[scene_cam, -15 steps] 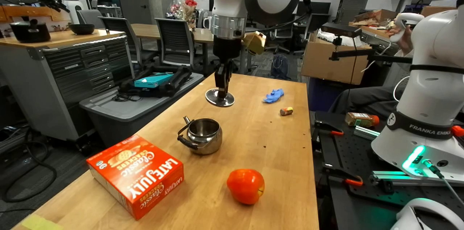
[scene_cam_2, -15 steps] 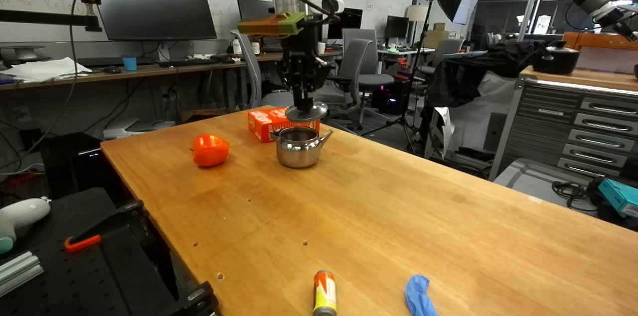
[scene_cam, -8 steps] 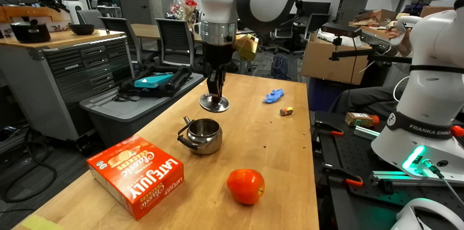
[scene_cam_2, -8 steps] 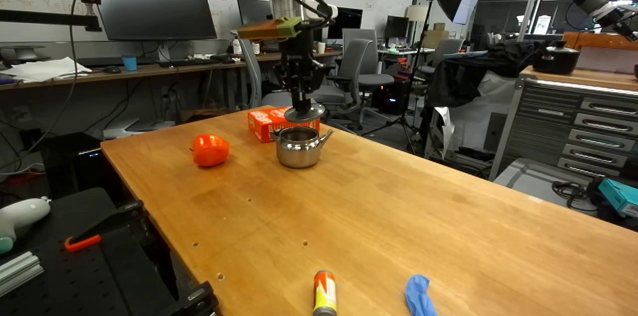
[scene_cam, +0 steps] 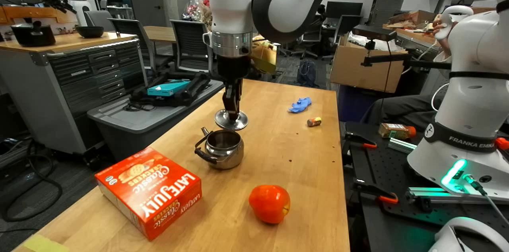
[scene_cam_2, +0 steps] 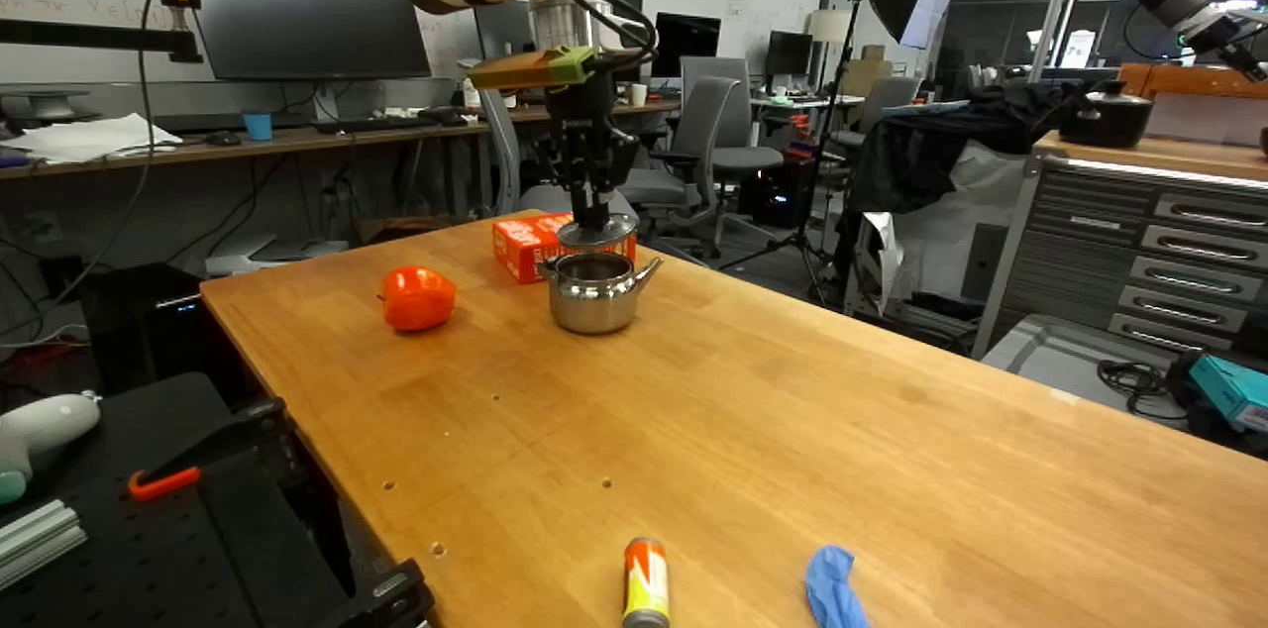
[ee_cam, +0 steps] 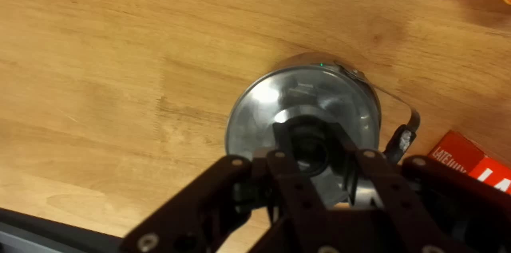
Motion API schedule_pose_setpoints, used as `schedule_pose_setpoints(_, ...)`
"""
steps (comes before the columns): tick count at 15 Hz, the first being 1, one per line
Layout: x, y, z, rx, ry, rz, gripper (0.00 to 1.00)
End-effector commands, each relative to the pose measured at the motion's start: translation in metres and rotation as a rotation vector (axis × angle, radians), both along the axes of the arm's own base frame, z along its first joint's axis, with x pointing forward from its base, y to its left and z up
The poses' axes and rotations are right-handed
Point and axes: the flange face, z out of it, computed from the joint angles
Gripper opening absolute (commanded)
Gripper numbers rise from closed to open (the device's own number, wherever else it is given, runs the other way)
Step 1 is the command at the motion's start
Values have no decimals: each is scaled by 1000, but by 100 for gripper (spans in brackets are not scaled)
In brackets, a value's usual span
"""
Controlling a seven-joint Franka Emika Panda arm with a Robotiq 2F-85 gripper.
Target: Pick up the lid and put it on the kettle
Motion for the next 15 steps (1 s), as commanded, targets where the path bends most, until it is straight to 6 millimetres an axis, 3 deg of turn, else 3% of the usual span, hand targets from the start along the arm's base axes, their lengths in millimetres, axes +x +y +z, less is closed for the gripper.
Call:
schedule_pose_setpoints(1, 0, 1, 0, 0, 1, 3, 28)
schedule_pose_setpoints(12, 0, 2, 1, 0, 1, 6, 28)
schedule_pose_setpoints(13, 0, 2, 1, 0, 1, 6, 8)
schedule_pose_setpoints(15, -1, 1, 0, 3, 3, 9, 8)
